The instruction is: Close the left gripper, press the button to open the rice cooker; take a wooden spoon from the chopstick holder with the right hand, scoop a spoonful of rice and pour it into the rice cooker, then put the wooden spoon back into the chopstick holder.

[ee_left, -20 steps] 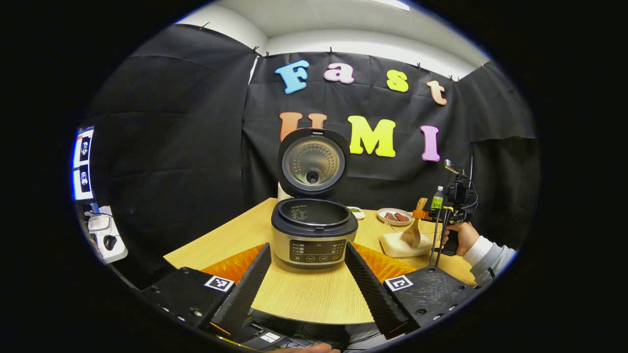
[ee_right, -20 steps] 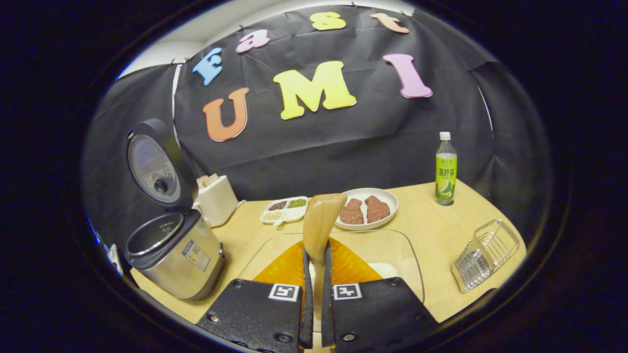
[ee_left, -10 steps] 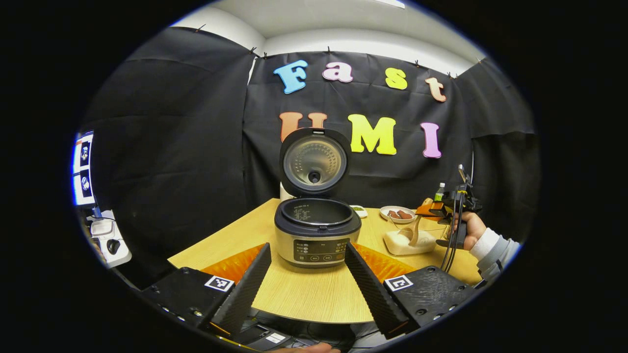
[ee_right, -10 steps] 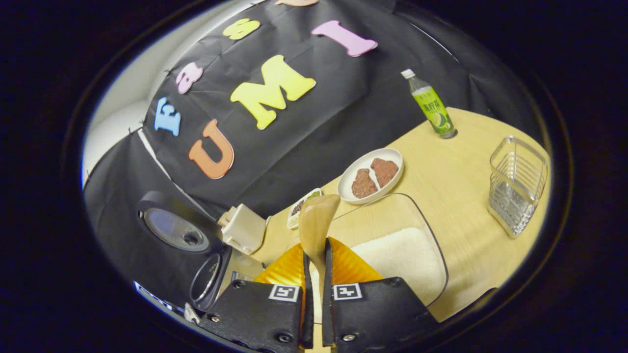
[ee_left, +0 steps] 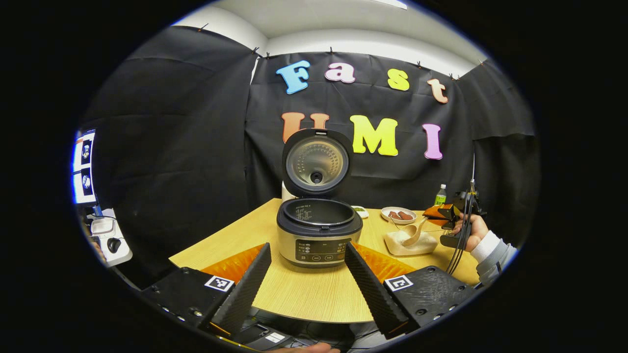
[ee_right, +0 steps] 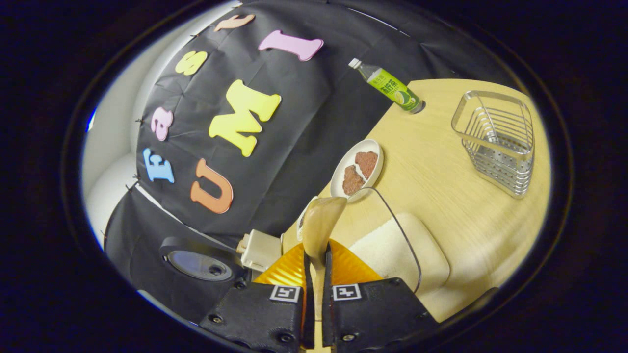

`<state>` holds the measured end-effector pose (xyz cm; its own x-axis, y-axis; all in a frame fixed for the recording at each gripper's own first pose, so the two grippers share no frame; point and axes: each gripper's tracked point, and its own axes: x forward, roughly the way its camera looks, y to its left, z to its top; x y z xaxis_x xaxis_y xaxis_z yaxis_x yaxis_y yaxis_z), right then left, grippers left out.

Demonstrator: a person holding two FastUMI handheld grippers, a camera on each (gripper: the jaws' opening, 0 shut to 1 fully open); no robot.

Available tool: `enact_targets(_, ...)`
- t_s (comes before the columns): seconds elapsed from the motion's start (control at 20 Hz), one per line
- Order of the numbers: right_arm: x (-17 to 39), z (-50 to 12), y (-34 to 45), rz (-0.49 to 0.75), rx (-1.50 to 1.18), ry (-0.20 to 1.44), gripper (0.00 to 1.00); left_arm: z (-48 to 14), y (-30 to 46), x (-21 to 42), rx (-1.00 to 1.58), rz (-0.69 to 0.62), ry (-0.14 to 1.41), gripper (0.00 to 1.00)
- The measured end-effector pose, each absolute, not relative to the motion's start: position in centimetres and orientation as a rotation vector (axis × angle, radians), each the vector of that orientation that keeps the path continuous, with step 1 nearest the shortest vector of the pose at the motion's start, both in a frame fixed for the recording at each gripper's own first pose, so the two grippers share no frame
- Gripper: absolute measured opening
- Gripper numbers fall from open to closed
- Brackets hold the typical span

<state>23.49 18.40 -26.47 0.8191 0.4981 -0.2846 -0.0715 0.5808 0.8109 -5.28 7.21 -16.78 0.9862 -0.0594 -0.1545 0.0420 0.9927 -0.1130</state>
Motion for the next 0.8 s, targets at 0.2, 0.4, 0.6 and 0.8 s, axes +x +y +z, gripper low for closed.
enact_targets(0.2, 23.3, -25.7, 17.1, 0.333, 1.014, 0.501, 0.11, -16.7, 6.8, -5.3, -0.104, -0.053, 0.154, 0.96)
enact_targets(0.4, 22.8, -24.4, 16.3, 0.336, 1.158, 0.465, 0.1, -17.0, 7.2, -5.6, -0.074, -0.029, 0.149, 0.96)
enact_targets(0.6, 22.8, -24.0, 15.9, 0.312, 1.279, 0.449, 0.1, -17.4, 7.1, -5.7, -0.085, -0.027, 0.153, 0.96)
enact_targets(0.8, 22.0, -22.5, 16.5, 0.333, 1.409, 0.439, 0.1, -17.5, 7.1, -5.9, -0.111, -0.017, 0.148, 0.96)
